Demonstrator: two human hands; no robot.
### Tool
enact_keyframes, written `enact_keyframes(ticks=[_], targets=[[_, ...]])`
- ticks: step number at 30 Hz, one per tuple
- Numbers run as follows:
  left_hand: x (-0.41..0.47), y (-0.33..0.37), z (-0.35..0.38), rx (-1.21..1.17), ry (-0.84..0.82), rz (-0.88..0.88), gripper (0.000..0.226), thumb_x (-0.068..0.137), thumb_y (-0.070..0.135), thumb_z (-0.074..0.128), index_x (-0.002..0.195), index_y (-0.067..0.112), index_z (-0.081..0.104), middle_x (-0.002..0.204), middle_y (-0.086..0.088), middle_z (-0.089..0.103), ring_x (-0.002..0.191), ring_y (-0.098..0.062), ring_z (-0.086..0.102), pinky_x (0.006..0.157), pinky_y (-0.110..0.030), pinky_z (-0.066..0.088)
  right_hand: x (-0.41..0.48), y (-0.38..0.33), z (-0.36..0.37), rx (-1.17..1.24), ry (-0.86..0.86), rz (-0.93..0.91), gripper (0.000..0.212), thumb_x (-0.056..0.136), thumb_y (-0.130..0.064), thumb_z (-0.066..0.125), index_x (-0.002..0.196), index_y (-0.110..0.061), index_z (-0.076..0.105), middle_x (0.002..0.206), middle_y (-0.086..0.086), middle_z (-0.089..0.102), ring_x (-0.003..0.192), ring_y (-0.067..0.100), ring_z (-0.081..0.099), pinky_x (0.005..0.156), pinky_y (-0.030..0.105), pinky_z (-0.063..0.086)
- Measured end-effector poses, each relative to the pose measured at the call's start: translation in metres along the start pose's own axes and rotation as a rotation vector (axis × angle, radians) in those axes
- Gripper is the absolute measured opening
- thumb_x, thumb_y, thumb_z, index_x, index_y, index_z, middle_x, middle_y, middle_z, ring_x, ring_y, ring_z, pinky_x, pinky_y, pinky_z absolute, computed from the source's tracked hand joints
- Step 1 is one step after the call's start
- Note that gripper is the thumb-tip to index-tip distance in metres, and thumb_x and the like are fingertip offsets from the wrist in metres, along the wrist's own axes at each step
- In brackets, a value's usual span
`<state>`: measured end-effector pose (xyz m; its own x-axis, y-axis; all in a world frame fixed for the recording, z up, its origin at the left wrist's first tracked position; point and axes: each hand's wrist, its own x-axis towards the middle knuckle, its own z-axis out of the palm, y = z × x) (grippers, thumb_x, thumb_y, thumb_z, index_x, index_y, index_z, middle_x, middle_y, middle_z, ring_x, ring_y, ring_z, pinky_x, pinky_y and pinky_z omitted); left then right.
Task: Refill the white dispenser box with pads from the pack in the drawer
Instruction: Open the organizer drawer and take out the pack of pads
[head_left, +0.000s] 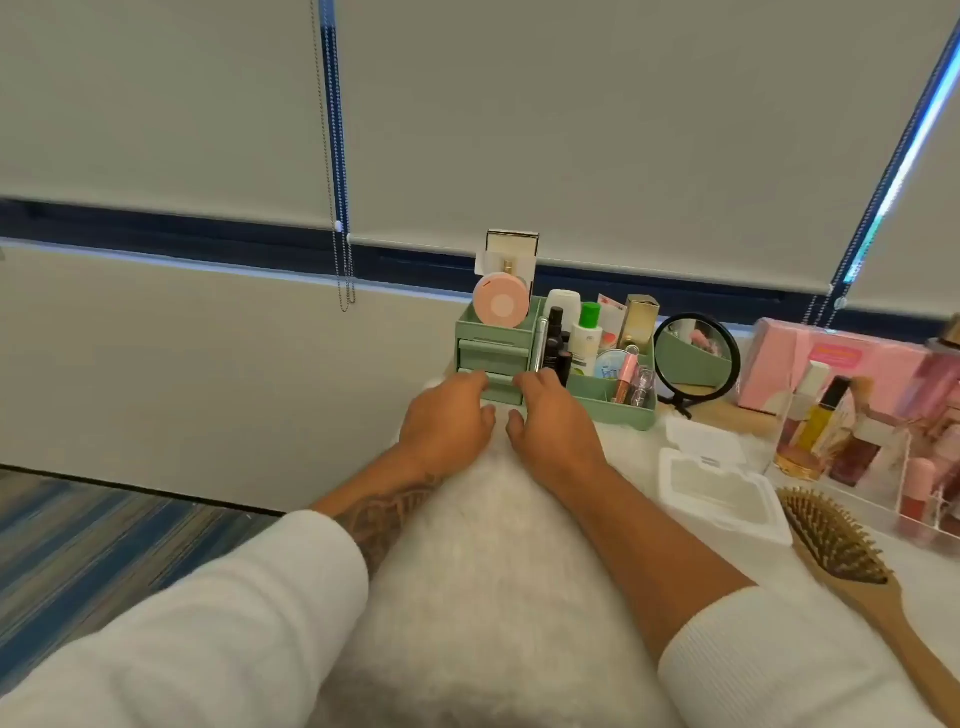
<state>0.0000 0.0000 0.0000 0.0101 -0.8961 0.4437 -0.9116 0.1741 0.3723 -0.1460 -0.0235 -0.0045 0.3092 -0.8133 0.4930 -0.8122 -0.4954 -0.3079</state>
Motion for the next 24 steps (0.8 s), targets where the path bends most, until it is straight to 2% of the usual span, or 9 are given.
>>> enact_keyframes(ticks=[3,8,11,15,24], targets=[[0.021,-0.007,-0.001,0.111,0.1,0.067,0.018,0.096,0.027,0.054,0.111,0.017,0.057,0.101,-0.004,0.069,0.084,-0.031,0.066,0.07,-0.037,0.052,0.001,0.005,0.003,-0.023,0.058,0.021,0.049,0.088,-0.022,0.062,0.134,-0.015,0.047,0.125,0.006,0.048,0.102,0.026,0.056,0.076,0.037,0.05],[0.035,-0.008,0.004,0.328,0.067,0.195,0.015,0.098,0.027,0.053,0.109,0.016,0.055,0.098,-0.006,0.071,0.081,-0.032,0.067,0.063,-0.034,0.045,0.0,0.012,0.01,-0.054,0.033,0.062,0.058,0.086,-0.028,0.06,0.139,-0.014,0.043,0.135,0.008,0.044,0.113,0.028,0.051,0.089,0.039,0.05],[0.044,-0.008,0.011,0.345,0.06,0.237,0.013,0.097,0.024,0.054,0.107,0.016,0.054,0.097,-0.006,0.071,0.08,-0.031,0.067,0.065,-0.036,0.051,-0.001,0.013,0.012,-0.039,0.0,0.084,0.061,0.089,-0.03,0.058,0.144,-0.014,0.039,0.139,0.009,0.045,0.119,0.028,0.05,0.094,0.04,0.048],[0.051,-0.006,0.016,0.41,0.071,0.259,0.01,0.095,0.02,0.058,0.103,0.015,0.055,0.093,-0.006,0.071,0.076,-0.03,0.067,0.06,-0.034,0.046,-0.001,0.012,0.012,-0.045,-0.022,0.087,0.057,0.091,-0.032,0.055,0.143,-0.013,0.041,0.138,0.009,0.048,0.119,0.027,0.049,0.096,0.041,0.047],[0.058,-0.011,0.016,0.585,0.066,0.353,0.01,0.097,0.016,0.054,0.103,0.014,0.061,0.091,-0.004,0.073,0.075,-0.027,0.07,0.059,-0.031,0.041,-0.001,0.013,0.012,-0.047,-0.015,0.088,0.057,0.092,-0.034,0.054,0.144,-0.015,0.04,0.137,0.007,0.048,0.119,0.025,0.049,0.096,0.039,0.047]])
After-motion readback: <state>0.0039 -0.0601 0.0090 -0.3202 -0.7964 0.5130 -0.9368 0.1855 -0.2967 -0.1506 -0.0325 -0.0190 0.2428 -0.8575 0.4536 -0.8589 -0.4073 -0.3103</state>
